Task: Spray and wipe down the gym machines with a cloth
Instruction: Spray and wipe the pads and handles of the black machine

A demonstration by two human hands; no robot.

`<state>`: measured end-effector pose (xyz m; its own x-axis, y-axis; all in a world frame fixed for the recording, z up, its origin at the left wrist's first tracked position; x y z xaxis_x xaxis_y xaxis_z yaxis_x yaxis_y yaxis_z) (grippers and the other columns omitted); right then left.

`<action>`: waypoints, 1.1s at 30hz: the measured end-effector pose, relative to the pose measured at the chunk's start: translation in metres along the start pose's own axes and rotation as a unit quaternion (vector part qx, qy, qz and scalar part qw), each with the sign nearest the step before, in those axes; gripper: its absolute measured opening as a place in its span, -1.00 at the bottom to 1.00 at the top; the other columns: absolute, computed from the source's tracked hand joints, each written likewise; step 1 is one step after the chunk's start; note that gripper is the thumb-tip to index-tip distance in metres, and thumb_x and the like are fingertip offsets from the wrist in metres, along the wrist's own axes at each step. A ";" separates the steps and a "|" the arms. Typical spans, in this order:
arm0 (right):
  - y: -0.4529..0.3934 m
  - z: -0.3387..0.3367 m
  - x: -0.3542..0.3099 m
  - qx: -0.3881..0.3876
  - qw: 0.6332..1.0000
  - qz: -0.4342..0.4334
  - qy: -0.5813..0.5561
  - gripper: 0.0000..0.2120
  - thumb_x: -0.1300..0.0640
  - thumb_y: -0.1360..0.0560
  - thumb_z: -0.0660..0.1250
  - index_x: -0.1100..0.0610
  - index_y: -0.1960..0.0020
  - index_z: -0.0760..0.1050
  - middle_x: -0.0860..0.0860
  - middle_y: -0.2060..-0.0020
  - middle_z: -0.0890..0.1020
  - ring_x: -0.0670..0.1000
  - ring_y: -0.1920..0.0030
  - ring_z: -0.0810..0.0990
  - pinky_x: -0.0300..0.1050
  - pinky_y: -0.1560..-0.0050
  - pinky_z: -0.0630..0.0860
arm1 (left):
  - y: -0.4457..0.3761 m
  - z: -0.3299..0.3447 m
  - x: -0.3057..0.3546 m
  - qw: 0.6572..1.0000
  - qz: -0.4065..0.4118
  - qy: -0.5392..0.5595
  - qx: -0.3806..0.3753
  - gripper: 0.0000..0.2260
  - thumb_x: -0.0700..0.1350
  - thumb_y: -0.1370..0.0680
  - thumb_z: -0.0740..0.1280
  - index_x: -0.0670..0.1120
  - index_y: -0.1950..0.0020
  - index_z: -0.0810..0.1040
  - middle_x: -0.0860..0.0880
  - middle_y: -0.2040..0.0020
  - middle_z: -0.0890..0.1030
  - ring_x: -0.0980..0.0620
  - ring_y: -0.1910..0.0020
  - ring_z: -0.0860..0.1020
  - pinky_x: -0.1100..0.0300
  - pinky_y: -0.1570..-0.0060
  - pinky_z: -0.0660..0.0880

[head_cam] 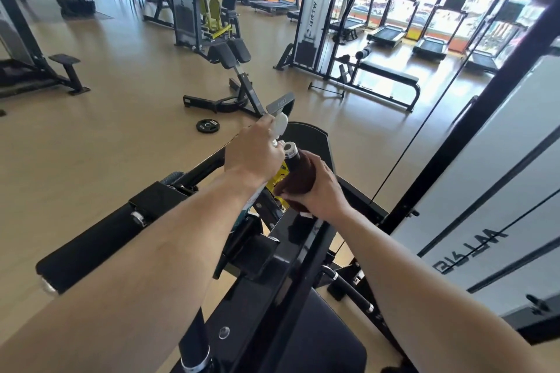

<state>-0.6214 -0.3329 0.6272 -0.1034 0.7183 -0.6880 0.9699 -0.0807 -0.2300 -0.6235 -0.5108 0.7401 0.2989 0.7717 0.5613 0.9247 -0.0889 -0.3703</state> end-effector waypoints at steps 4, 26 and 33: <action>-0.011 0.002 -0.006 0.030 0.998 0.038 -0.045 -0.45 -0.04 -0.28 0.65 -0.18 -0.20 0.53 -0.11 0.00 0.68 0.05 -0.07 0.64 0.07 -0.15 0.59 | -0.004 -0.004 -0.005 1.000 -0.008 0.009 0.020 -0.74 -0.06 -0.62 0.37 -0.08 -0.29 0.52 -0.09 -0.08 0.68 -0.16 -0.07 0.64 0.14 0.17 0.40; -0.006 0.012 0.004 0.060 0.997 0.031 -0.043 -0.42 0.00 -0.30 0.62 -0.30 -0.20 0.43 -0.22 0.05 0.62 -0.01 -0.01 0.62 0.05 -0.05 0.62 | -0.007 -0.012 -0.017 0.999 -0.027 0.003 0.042 -0.79 -0.09 -0.63 0.35 -0.08 -0.25 0.52 -0.12 -0.10 0.68 -0.20 -0.11 0.62 0.08 0.11 0.42; -0.032 -0.007 -0.056 0.116 0.990 -0.030 -0.073 -0.41 -0.12 -0.26 0.57 -0.10 -0.26 0.54 -0.26 0.05 0.62 -0.10 0.01 0.61 -0.05 -0.06 0.58 | -0.010 -0.011 -0.010 0.999 -0.023 0.013 0.029 -0.77 -0.14 -0.61 0.32 -0.04 -0.28 0.52 -0.10 -0.10 0.65 -0.21 -0.11 0.59 -0.04 -0.02 0.54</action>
<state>-0.6449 -0.3654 0.6779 -0.2070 0.6211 -0.7559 0.8860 -0.2087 -0.4140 -0.6335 -0.5240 0.7464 0.2629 0.7581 0.5968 0.9224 -0.0160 -0.3860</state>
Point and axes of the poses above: each hand's wrist, its own y-axis away from the middle knuckle, its own z-axis out of the palm, x = y × z, the point moved 9 cm from there along -y, towards the middle knuckle
